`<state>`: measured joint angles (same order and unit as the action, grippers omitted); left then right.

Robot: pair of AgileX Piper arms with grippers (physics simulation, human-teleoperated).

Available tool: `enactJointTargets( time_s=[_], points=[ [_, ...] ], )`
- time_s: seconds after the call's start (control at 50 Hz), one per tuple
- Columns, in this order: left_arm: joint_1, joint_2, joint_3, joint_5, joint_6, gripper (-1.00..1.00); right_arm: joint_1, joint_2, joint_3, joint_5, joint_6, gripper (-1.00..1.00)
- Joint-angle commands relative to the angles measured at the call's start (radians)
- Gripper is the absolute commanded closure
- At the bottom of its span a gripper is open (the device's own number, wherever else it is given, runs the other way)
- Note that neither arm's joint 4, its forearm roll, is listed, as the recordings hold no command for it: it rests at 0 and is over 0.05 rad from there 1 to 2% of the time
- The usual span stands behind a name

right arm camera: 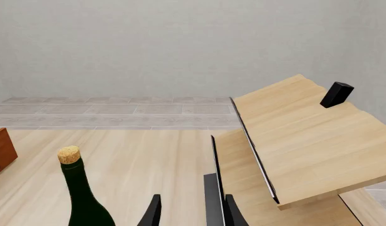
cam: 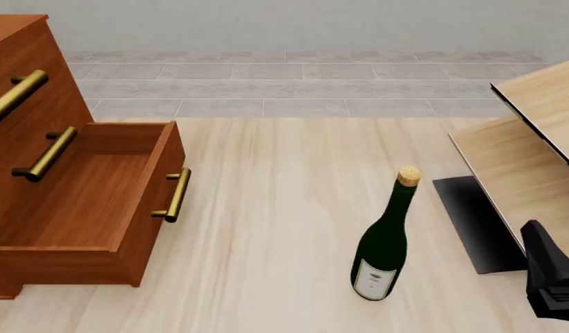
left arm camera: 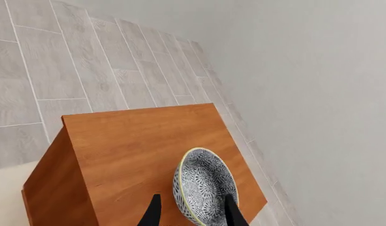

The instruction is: Put the bowl on top of the cabinet.

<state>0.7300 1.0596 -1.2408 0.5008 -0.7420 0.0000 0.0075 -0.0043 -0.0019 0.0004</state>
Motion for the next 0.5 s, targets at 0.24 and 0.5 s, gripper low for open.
enactJointTargets(
  time_s=[0.24, 0.5],
  points=[
    [0.027, -0.083, -0.051, -0.010, 0.008, -1.00, 0.000, 0.000, 0.000, 0.000, 0.000, -1.00],
    [0.030, -0.134, -0.065, -0.027, 0.034, -1.00, 0.000, 0.000, 0.000, 0.000, 0.000, -1.00]
  ],
)
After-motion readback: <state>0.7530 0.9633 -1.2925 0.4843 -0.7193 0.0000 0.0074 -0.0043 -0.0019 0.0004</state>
